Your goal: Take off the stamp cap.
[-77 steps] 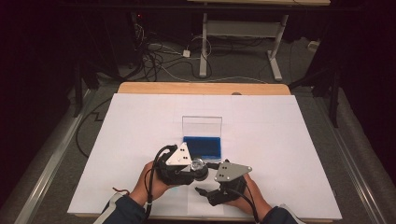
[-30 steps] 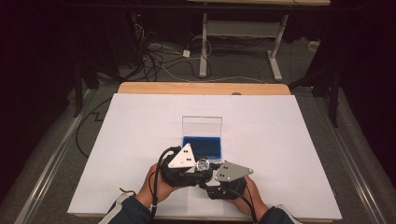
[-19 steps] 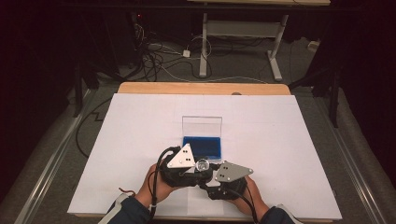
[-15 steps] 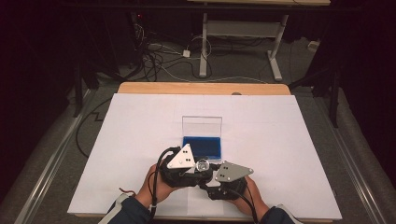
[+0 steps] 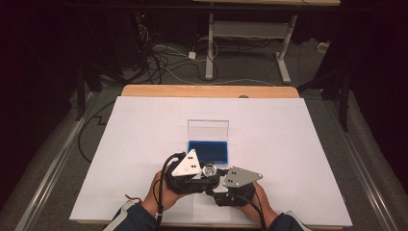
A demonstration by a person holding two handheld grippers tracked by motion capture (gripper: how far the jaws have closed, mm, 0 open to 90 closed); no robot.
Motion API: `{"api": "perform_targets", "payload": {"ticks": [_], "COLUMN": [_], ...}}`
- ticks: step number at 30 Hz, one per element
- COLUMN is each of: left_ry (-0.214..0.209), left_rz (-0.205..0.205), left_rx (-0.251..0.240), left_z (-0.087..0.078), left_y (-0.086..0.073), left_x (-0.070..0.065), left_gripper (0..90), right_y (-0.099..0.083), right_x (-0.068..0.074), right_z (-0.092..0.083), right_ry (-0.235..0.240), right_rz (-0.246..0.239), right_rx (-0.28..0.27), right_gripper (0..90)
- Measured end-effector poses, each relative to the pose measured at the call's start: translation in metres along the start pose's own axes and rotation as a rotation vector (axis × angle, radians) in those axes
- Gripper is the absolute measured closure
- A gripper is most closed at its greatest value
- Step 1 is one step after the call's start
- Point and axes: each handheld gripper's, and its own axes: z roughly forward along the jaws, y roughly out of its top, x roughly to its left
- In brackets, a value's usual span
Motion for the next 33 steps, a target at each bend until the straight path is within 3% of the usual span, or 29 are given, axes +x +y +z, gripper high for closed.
{"api": "perform_targets", "payload": {"ticks": [4,5,6,10,18,33], "left_ry": [0.027,0.016,0.026,0.025,0.049,0.064], "left_rz": [-0.017,-0.022,-0.006,-0.011,-0.007,-0.015], "left_rx": [-0.045,-0.058,-0.049,-0.056,-0.060,-0.036], "left_z": [-0.006,-0.011,-0.016,-0.018,-0.025,-0.028], "left_y": [0.000,0.002,0.002,0.001,-0.001,-0.011], "left_x": [0.002,0.005,0.005,0.007,0.010,0.018], "left_gripper": [54.2,54.1,54.1,54.1,54.1,54.2], "right_y": [-0.003,-0.006,-0.005,0.003,0.000,-0.009], "right_x": [0.001,0.002,0.001,-0.004,-0.010,-0.029], "right_z": [0.004,0.005,0.004,-0.004,-0.011,-0.053], "right_ry": [0.004,0.002,-0.005,-0.030,-0.043,-0.113], "right_rz": [-0.002,-0.004,-0.014,-0.018,-0.040,0.008], "right_rx": [0.037,0.035,0.028,0.012,0.043,0.036], "right_gripper": [38.6,38.5,38.5,38.5,38.4,38.3]}}
